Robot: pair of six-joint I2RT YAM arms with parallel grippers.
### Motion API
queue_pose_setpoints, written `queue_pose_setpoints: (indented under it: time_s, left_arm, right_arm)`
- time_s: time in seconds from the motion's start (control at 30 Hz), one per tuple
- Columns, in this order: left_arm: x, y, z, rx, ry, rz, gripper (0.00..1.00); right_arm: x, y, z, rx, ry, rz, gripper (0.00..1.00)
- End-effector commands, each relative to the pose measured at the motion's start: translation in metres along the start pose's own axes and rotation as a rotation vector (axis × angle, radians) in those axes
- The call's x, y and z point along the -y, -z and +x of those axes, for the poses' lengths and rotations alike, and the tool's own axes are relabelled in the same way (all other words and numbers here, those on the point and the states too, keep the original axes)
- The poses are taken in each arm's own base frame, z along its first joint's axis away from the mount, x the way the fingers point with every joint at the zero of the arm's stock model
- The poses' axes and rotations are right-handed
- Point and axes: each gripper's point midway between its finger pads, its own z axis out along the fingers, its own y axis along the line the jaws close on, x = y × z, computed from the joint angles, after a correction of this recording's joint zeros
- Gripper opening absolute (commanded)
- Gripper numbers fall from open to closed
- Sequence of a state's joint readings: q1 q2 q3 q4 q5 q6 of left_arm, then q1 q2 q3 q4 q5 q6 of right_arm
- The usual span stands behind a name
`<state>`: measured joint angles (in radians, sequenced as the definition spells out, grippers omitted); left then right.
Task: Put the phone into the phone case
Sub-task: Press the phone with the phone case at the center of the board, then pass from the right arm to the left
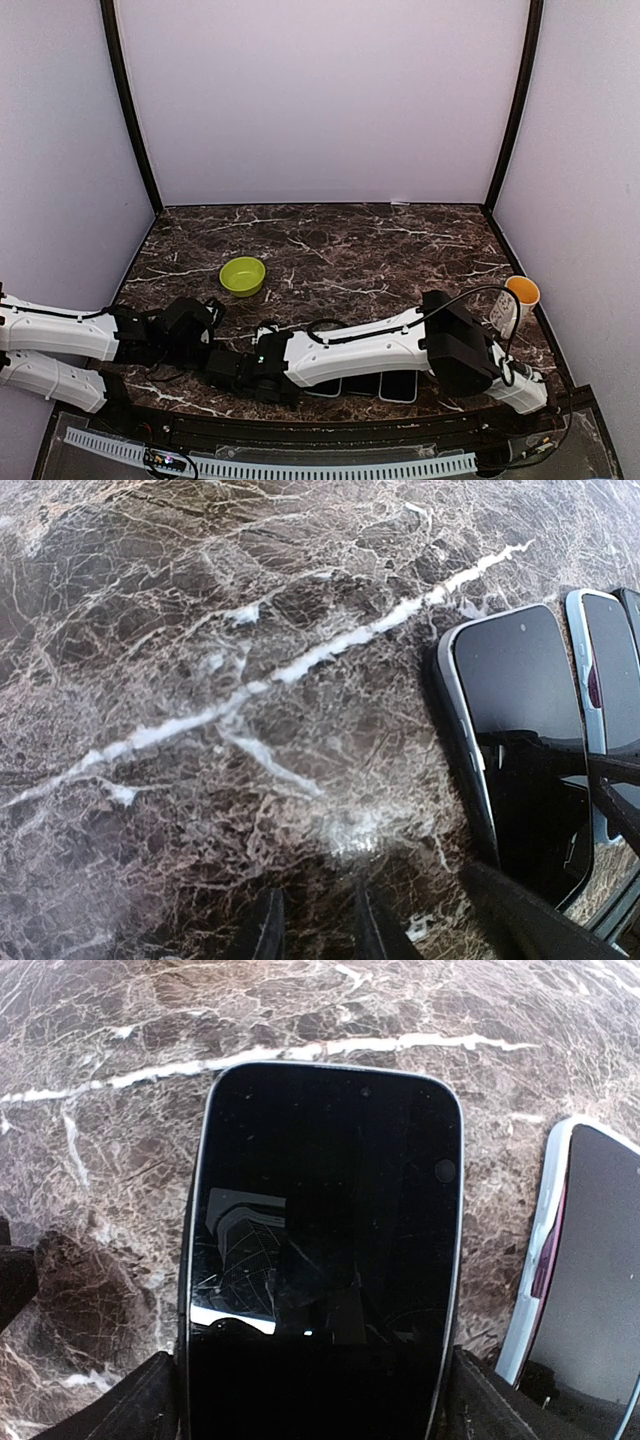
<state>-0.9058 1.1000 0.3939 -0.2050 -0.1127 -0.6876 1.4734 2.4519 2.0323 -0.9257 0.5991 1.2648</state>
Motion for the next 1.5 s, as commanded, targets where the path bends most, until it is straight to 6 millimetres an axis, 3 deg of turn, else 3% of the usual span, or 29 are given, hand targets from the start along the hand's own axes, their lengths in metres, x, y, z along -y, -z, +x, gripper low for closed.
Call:
queue_pose_setpoints:
  time_s: [0.0,0.23,0.33,0.53,0.67,0.77,0.93,1.13,1.33,1.47]
  left_arm:
    - [0.002,0.004,-0.007,0.015,-0.008,0.004,0.24]
    - [0.007,0.006,-0.011,0.022,-0.020,0.020,0.24]
    - [0.011,0.009,-0.014,0.028,-0.024,0.034,0.24]
    - [0.027,0.016,-0.022,0.045,-0.062,0.111,0.32]
    - [0.052,0.030,-0.031,0.048,-0.099,0.219,0.48]
    - [0.077,0.056,-0.051,0.110,-0.117,0.325,0.61]
    - [0.106,0.100,-0.071,0.243,-0.091,0.536,0.70]
    - [0.129,0.146,-0.093,0.406,-0.074,0.733,0.74]
    - [0.131,0.154,-0.105,0.454,-0.057,0.734,0.70]
    - [0.130,0.155,-0.108,0.463,-0.044,0.734,0.57]
  right_arm:
    - [0.010,-0.015,0.018,-0.062,0.019,0.048,0.84]
    - [0.007,-0.009,0.015,-0.054,0.019,0.022,0.53]
    - [0.006,-0.005,0.010,-0.040,0.019,0.006,0.45]
    - [-0.010,0.029,-0.023,0.107,0.056,-0.116,0.22]
    - [-0.013,0.070,-0.057,0.302,0.064,-0.207,0.20]
    - [-0.004,0.099,-0.077,0.435,0.044,-0.248,0.22]
    - [0.020,0.132,-0.097,0.573,0.002,-0.259,0.21]
    - [0.020,0.160,-0.105,0.660,0.025,-0.260,0.20]
    - [0.004,0.191,-0.112,0.745,0.065,-0.286,0.20]
    - [0.001,0.201,-0.113,0.769,0.077,-0.308,0.20]
